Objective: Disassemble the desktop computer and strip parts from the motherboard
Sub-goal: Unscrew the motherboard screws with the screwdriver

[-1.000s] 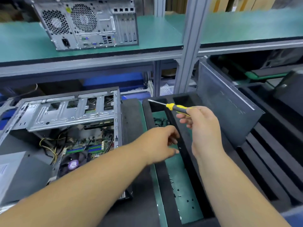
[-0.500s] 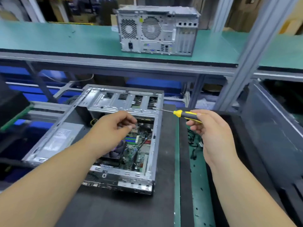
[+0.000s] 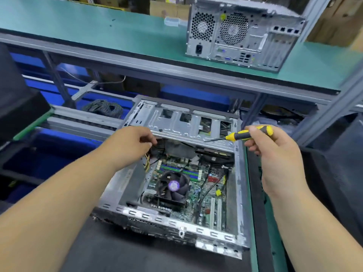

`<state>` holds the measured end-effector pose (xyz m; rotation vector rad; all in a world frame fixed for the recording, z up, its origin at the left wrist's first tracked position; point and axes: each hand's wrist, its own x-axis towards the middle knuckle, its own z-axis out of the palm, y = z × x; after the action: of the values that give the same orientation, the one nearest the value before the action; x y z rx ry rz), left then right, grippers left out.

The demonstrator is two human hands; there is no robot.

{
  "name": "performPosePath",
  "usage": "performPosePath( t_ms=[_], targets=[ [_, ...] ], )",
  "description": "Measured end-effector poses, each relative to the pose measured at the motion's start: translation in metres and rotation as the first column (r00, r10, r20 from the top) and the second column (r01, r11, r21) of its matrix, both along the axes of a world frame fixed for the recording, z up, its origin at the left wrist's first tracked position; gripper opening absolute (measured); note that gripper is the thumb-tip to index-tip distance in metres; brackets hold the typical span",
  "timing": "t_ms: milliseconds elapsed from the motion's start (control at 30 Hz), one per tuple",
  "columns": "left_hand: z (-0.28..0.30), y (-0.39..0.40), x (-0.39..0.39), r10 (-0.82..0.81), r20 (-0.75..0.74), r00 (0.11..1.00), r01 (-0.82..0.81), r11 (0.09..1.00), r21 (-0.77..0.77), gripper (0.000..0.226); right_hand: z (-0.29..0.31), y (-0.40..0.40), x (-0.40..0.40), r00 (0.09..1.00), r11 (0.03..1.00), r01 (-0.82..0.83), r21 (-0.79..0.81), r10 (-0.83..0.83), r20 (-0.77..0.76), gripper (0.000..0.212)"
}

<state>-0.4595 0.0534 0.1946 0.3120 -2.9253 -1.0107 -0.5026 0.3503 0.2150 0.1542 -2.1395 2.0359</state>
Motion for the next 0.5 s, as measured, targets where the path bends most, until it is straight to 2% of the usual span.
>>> performPosePath(
  t_ms=[100,233,400,467,500],
  targets=[
    [0.000,-0.013,-0.023,-0.142,0.215,0.966,0.181,0.967,-0.179,0.021,-0.001,-0.017,0.003,0.999,0.997,0.047,0.055,-0.045,-0.023,0.017],
    [-0.009,-0.010,-0.051,-0.339,0.569,0.749,0.530,0.823,-0.207,0.029,-0.010,-0.038,0.014,0.998,0.981,0.057,0.185,-0.055,-0.018,0.016],
    [-0.033,0.007,-0.082,-0.343,0.791,0.507,0.762,0.607,-0.225,0.051,-0.025,-0.058,0.024,1.000,0.944,0.009,0.329,-0.009,-0.001,0.010],
    [-0.044,0.006,-0.093,-0.320,0.839,0.440,0.767,0.620,-0.166,0.063,-0.028,-0.065,0.026,1.000,0.926,-0.008,0.378,0.014,-0.014,0.001],
    [-0.049,0.004,-0.096,-0.313,0.849,0.426,0.760,0.633,-0.148,0.066,-0.029,-0.068,0.026,1.000,0.918,-0.009,0.395,0.018,-0.019,0.004]
  ],
)
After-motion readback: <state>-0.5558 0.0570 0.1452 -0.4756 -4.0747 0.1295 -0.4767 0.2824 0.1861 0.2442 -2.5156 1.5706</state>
